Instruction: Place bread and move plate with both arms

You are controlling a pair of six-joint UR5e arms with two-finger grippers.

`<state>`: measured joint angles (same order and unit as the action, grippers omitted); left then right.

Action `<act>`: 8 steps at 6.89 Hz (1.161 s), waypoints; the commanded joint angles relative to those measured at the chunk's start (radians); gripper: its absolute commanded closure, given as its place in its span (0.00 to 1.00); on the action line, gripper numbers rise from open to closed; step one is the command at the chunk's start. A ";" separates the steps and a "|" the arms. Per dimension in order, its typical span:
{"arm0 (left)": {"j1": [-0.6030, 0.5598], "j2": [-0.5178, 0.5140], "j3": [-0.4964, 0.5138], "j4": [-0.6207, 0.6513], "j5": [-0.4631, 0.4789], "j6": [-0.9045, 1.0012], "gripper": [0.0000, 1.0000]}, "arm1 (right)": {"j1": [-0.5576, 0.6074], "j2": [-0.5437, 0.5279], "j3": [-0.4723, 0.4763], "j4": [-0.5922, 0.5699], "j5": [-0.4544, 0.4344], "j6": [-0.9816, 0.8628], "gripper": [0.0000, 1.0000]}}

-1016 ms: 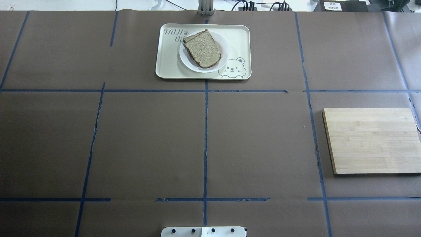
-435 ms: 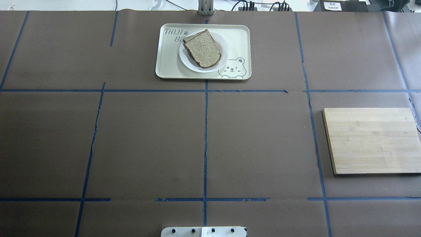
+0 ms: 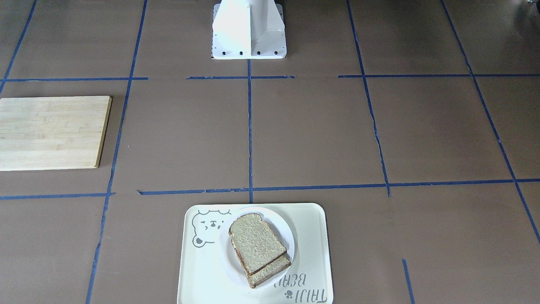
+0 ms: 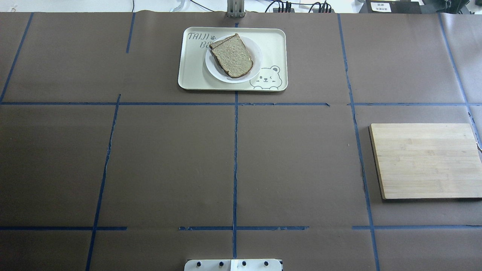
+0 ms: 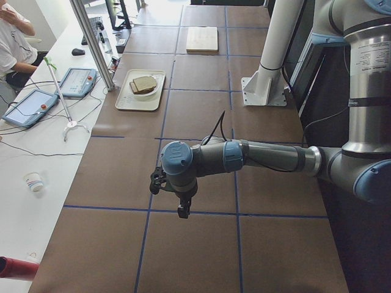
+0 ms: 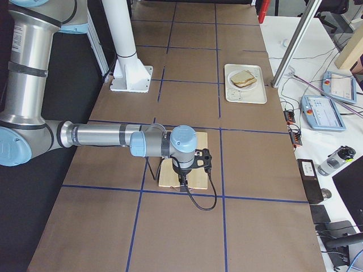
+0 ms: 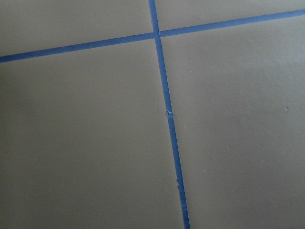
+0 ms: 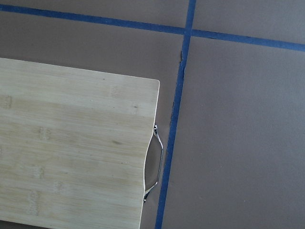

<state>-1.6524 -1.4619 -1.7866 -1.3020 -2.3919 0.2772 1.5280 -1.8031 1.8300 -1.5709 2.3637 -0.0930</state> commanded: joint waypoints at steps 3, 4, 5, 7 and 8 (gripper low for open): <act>0.003 0.005 0.019 -0.126 0.000 -0.168 0.00 | -0.023 0.023 -0.003 0.002 0.000 0.007 0.00; 0.006 0.002 0.018 -0.132 -0.001 -0.211 0.00 | -0.040 0.040 -0.033 0.005 -0.001 0.006 0.00; 0.009 0.003 0.019 -0.157 0.003 -0.242 0.00 | -0.040 0.048 -0.046 0.006 -0.001 0.002 0.00; 0.046 0.002 0.021 -0.154 0.010 -0.240 0.00 | -0.043 0.054 -0.058 0.006 0.002 0.005 0.00; 0.048 0.002 0.019 -0.160 0.010 -0.234 0.00 | -0.045 0.054 -0.058 0.005 0.000 0.004 0.00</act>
<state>-1.6147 -1.4602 -1.7644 -1.4568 -2.3841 0.0387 1.4851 -1.7509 1.7752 -1.5654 2.3640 -0.0888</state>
